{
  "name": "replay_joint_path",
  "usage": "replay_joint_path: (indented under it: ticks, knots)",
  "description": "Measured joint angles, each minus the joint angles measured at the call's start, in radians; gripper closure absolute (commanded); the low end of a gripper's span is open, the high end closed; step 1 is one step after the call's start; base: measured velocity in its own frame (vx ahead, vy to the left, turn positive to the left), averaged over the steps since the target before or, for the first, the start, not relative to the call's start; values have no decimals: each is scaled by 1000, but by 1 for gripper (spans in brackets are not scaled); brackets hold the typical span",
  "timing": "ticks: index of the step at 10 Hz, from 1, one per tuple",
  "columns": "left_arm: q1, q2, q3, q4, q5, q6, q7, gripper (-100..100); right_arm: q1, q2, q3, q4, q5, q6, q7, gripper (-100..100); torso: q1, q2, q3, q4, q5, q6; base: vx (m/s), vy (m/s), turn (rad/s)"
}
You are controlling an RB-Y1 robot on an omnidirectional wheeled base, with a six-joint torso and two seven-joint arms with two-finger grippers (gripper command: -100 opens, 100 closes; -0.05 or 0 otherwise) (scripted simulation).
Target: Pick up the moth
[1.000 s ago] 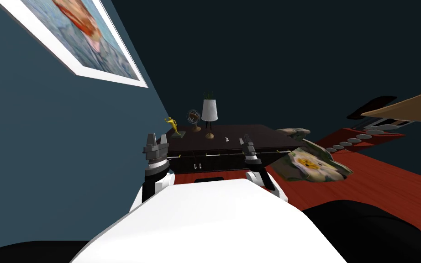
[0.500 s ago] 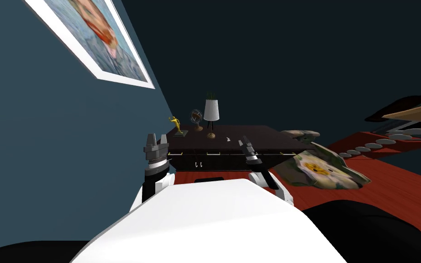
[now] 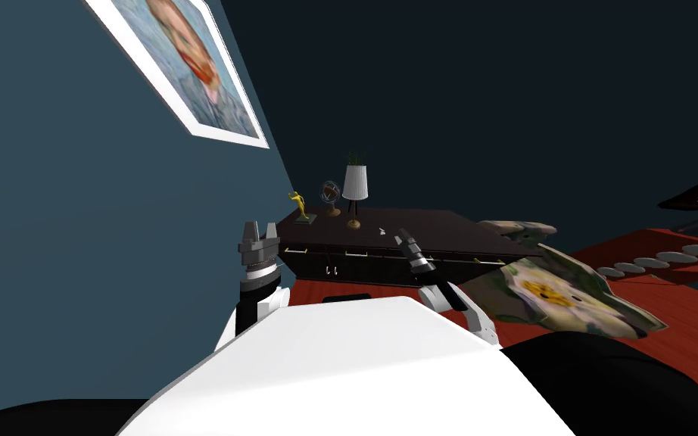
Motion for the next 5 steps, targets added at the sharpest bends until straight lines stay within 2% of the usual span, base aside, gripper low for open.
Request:
replay_joint_path:
  ticks: [5]
  knots:
    - [0, 0, 0, 0, 0, 0, 0, 0, 25, -142, 13, 28, -42, 46, -26, -100, 1, -1, 0, 0, 0, 1, -19, -9, 137]
